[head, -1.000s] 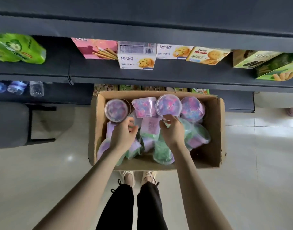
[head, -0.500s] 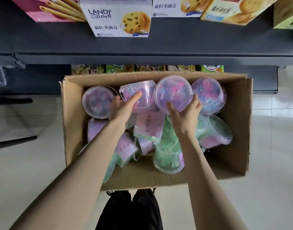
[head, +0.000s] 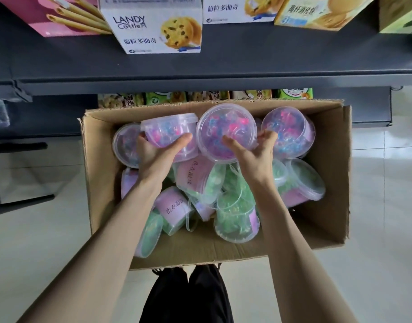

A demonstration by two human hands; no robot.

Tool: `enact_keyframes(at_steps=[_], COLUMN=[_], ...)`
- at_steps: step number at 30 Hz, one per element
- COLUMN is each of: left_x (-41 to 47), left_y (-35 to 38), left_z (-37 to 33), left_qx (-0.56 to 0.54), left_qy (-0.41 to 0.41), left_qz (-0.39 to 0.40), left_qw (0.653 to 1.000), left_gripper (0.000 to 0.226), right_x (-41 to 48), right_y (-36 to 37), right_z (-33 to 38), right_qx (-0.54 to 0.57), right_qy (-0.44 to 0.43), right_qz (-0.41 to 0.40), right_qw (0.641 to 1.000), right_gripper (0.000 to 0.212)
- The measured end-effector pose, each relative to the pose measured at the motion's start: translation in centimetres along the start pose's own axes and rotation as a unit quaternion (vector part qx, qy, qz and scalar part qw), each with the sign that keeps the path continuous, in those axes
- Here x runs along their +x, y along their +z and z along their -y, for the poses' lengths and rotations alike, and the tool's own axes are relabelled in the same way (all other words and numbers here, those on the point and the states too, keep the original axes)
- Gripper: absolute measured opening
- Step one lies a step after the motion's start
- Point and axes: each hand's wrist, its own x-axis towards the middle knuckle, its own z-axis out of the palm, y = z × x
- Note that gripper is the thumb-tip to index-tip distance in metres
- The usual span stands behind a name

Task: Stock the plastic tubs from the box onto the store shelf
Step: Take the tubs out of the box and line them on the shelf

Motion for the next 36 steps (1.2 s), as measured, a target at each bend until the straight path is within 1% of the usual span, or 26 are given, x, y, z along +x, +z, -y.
enact_keyframes(at_steps=[1,2,4,5,8,9,10,11,12,13,14,15,17,19,20,23,24,25,28,29,31,33,34,36], left_x=[-0.5,-1.1,-2.9,-4.0,-7.2,-8.2,-9.0,-9.7,-10.3,-10.6,-10.8,-10.8,-10.7,-10.8,-10.9,-12.3,-13.0,-13.9,-17.1,-18.3,-21.3,-24.4,-25.9,-29.1], left_y=[-0.6,-1.3,-2.9,-3.6,-5.9,-6.5,-7.1,-7.5,-7.8,-8.1,-8.4,-8.5,-8.7,-8.9,-9.0,-9.4,-9.5,-9.6,-10.3,-10.6,-10.9,-10.6,-10.2,-8.9], left_z=[-0.1,-0.1,0.0,0.1,0.7,0.9,1.1,1.3,1.6,1.9,2.0,2.1,2.3,2.1,2.0,1.2,0.7,0.1,-2.7,-3.8,-6.5,-9.5,-11.0,-14.0], left_qx=[-0.010,-0.016,-0.013,-0.011,-0.022,-0.027,-0.029,-0.027,-0.020,-0.011,-0.004,-0.005,-0.026,-0.060,-0.076,-0.107,-0.115,-0.120,-0.108,-0.098,-0.058,-0.006,0.003,-0.060], left_qy=[0.015,0.022,0.026,0.026,0.019,0.012,-0.001,-0.014,-0.023,-0.029,-0.035,-0.044,-0.067,-0.079,-0.083,-0.079,-0.072,-0.063,-0.030,-0.011,0.027,0.070,0.094,0.115], left_qz=[0.004,0.005,0.014,0.021,0.041,0.047,0.051,0.053,0.055,0.057,0.060,0.067,0.087,0.109,0.116,0.115,0.114,0.112,0.098,0.094,0.081,0.058,0.054,0.082], left_qw=[1.000,1.000,0.999,0.999,0.999,0.998,0.998,0.998,0.998,0.998,0.998,0.997,0.994,0.989,0.987,0.984,0.984,0.984,0.989,0.991,0.995,0.996,0.994,0.988], left_gripper=[0.069,0.072,0.084,0.087,0.080,0.077,0.076,0.077,0.076,0.074,0.072,0.069,0.063,0.065,0.069,0.075,0.076,0.077,0.078,0.077,0.082,0.092,0.095,0.096], right_x=[-0.7,-1.5,-3.7,-4.9,-8.1,-9.0,-9.6,-10.2,-10.9,-11.5,-12.1,-12.4,-12.8,-12.9,-13.0,-13.7,-14.2,-14.7,-16.5,-17.2,-18.6,-20.0,-20.6,-21.6], right_y=[-0.1,-0.2,-0.5,-0.6,-1.3,-1.6,-1.9,-2.1,-2.4,-2.6,-2.8,-3.0,-3.6,-3.8,-3.8,-3.9,-4.1,-4.6,-7.2,-8.4,-11.0,-14.3,-16.2,-20.5], right_z=[0.3,0.5,0.9,1.0,1.0,0.8,0.5,0.1,-0.3,-0.4,-0.4,-0.4,-0.2,-0.2,-0.1,0.9,1.4,1.9,4.1,5.0,7.2,9.5,10.5,11.8], right_qx=[0.018,0.032,0.021,0.008,0.018,0.027,0.023,0.010,0.003,0.010,0.026,0.043,0.058,0.064,0.074,0.104,0.112,0.127,0.174,0.181,0.178,0.179,0.184,0.177], right_qy=[0.004,0.008,0.025,0.036,0.101,0.134,0.165,0.190,0.206,0.207,0.201,0.192,0.173,0.168,0.171,0.172,0.165,0.150,0.089,0.068,0.017,-0.037,-0.067,-0.135], right_qz=[0.000,0.005,0.027,0.037,0.061,0.077,0.097,0.116,0.135,0.156,0.181,0.206,0.241,0.250,0.244,0.205,0.199,0.200,0.217,0.221,0.217,0.190,0.173,0.129], right_qw=[1.000,0.999,0.999,0.999,0.993,0.988,0.981,0.975,0.969,0.966,0.962,0.959,0.953,0.951,0.952,0.958,0.960,0.960,0.956,0.956,0.960,0.965,0.965,0.966], right_gripper=[0.065,0.072,0.088,0.086,0.056,0.057,0.069,0.091,0.110,0.121,0.125,0.124,0.110,0.103,0.105,0.125,0.127,0.124,0.098,0.094,0.101,0.105,0.101,0.080])
